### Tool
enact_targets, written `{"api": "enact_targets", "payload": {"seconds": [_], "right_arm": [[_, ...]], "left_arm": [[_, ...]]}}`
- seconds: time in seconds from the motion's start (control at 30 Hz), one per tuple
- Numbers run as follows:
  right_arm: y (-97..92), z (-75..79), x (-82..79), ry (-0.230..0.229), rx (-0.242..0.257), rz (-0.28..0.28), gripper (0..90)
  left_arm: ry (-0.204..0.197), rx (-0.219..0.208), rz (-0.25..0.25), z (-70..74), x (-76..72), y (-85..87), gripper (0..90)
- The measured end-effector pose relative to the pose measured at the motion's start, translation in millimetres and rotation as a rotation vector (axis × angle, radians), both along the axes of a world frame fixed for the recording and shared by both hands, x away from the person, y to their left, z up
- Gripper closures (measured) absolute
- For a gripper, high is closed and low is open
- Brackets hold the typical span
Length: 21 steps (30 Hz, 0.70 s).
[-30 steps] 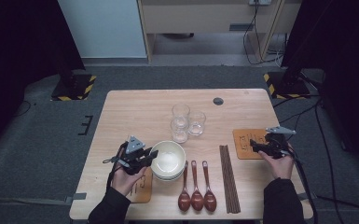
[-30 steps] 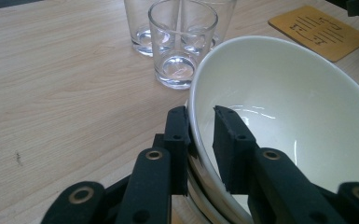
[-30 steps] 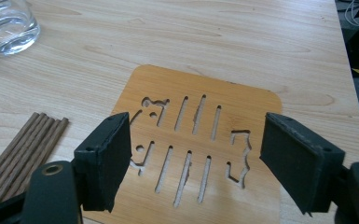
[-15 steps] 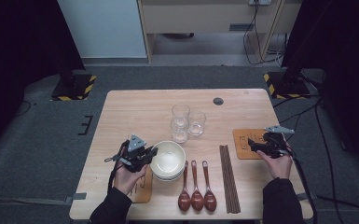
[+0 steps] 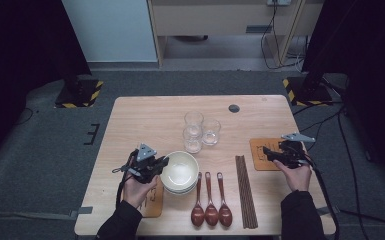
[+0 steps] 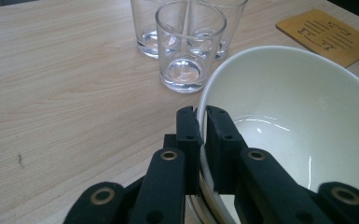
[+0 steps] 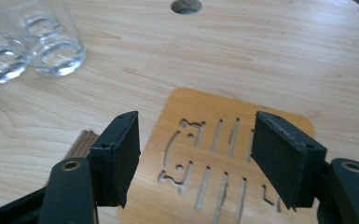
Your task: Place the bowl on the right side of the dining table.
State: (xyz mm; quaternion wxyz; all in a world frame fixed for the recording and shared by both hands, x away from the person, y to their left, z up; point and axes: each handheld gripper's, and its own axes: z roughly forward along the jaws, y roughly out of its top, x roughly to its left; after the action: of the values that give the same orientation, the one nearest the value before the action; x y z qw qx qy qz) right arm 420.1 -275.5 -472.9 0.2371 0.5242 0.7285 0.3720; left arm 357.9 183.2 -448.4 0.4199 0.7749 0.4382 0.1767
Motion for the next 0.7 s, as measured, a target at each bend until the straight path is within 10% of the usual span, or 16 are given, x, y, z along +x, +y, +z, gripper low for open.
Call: {"api": "enact_targets", "payload": {"seconds": [0.7], "right_arm": [[57.9,36.1,-12.1,-0.066,0.129,0.229,47.0]], "left_arm": [[0.007,-0.031,-0.004,-1.3,0.4,2.6,84.0]]}}
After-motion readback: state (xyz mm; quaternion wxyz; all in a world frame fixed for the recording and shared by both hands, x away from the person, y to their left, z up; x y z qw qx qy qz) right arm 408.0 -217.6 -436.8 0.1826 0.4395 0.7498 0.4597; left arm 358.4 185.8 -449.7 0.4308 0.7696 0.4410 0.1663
